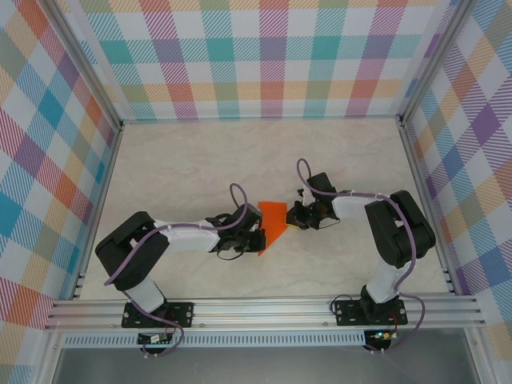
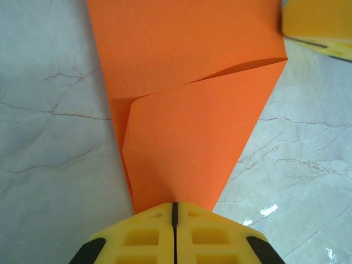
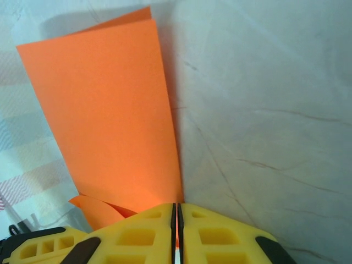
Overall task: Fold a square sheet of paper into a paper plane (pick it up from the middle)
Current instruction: Third fold the triangle at the center of the table.
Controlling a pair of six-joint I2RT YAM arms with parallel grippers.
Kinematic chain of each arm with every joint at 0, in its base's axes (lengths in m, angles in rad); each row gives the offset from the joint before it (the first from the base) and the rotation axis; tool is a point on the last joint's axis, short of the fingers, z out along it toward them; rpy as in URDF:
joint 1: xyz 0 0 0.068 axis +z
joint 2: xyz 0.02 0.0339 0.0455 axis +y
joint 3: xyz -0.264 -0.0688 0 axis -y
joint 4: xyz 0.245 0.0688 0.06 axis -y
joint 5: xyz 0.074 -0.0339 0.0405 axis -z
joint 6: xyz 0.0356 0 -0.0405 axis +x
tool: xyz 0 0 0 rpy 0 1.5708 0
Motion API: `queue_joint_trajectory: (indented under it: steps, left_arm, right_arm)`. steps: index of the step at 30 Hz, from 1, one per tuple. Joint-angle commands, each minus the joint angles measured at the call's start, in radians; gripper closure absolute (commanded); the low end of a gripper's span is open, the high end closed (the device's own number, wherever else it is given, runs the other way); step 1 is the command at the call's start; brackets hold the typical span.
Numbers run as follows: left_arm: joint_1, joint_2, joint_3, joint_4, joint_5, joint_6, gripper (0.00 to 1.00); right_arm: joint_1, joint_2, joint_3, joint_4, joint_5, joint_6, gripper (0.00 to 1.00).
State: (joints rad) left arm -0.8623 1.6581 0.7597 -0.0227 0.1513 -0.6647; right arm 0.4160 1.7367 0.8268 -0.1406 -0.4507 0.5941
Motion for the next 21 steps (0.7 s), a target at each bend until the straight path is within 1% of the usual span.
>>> queue_joint_trajectory:
  steps: [1,6,11,14,19,21]
  left_arm:
    - [-0.001,0.049,-0.054,-0.146,-0.061,0.019,0.94]
    - [-0.001,0.046,-0.048,-0.146,-0.058,0.023,0.94]
    - [-0.001,0.043,-0.041,-0.145,-0.055,0.025,0.94]
    - [-0.002,0.040,-0.035,-0.147,-0.053,0.025,0.94]
    - [-0.001,0.019,-0.016,-0.157,-0.048,0.023,0.93]
    - [0.000,0.002,-0.003,-0.169,-0.049,0.024,0.92]
  right_arm:
    - [-0.012,-0.069,0.029,-0.038,0.004,-0.041,0.87]
    - [0.010,-0.112,-0.008,0.024,-0.108,-0.007,0.82]
    - [0.095,-0.054,-0.001,0.063,-0.145,0.019,0.82]
    - [0.120,0.005,0.014,0.068,-0.135,0.029,0.83]
    - [0.121,0.080,-0.002,0.060,-0.067,0.027,0.88]
    - [0.121,0.099,-0.011,0.071,-0.071,0.025,0.89]
